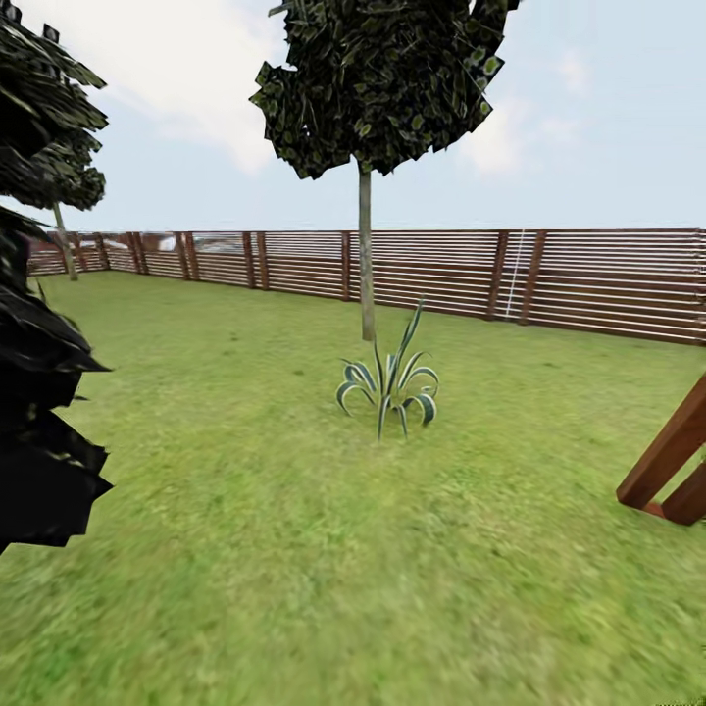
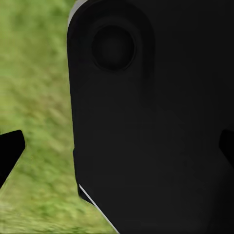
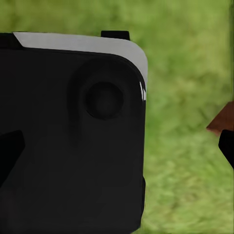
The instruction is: Take the three Easter eggs out of the wicker basket on the lawn in the garden, then place them on the lawn next to a single tree (choose any tree) so that all three eggs are next to the same tree and none are left in the basket.
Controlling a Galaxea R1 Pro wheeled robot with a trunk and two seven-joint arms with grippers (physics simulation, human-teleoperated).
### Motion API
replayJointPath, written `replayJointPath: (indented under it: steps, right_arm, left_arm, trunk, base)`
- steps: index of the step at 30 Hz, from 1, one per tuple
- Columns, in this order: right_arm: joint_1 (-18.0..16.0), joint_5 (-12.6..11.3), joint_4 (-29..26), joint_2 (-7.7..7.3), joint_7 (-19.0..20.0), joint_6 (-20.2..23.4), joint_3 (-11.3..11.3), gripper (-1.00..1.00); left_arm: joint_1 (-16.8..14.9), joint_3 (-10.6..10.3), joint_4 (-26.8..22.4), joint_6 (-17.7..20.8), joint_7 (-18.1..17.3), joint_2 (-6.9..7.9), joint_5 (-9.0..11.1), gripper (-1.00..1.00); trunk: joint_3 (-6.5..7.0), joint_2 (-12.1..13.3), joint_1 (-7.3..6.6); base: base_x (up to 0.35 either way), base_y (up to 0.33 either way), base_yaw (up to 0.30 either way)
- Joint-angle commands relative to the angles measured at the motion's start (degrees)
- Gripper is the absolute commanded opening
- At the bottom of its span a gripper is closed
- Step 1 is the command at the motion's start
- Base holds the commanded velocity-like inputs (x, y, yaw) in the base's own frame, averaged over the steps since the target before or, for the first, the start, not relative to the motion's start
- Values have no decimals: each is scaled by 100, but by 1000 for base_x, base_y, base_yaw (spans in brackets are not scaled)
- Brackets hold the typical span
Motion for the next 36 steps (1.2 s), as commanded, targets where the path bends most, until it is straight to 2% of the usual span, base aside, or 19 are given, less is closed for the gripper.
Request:
replayJointPath:
  steps: [1, 10, 31, 36]
  right_arm:
    - [-6, 4, 7, 0, -4, -3, 1, 100]
    - [-6, 4, 7, 0, -4, 1, 1, 100]
    - [-6, 4, 7, 0, -4, 2, 1, 100]
    - [-6, 4, 7, -4, -4, 33, 1, 100]
  left_arm:
    - [5, 1, -14, 3, -1, 1, 1, 100]
    - [5, 1, -14, 3, -1, 1, 1, 100]
    - [5, 1, -14, -3, -1, 1, 1, 100]
    - [5, -6, -10, -19, -1, 1, -13, 100]
  trunk:
    - [-5, -2, 4]
    - [-5, -2, 4]
    - [-5, -2, 4]
    - [-5, -2, 4]
  base:
    - [336, 0, -294]
    - [336, 0, -213]
    - [334, 0, -6]
    - [121, 0, 0]
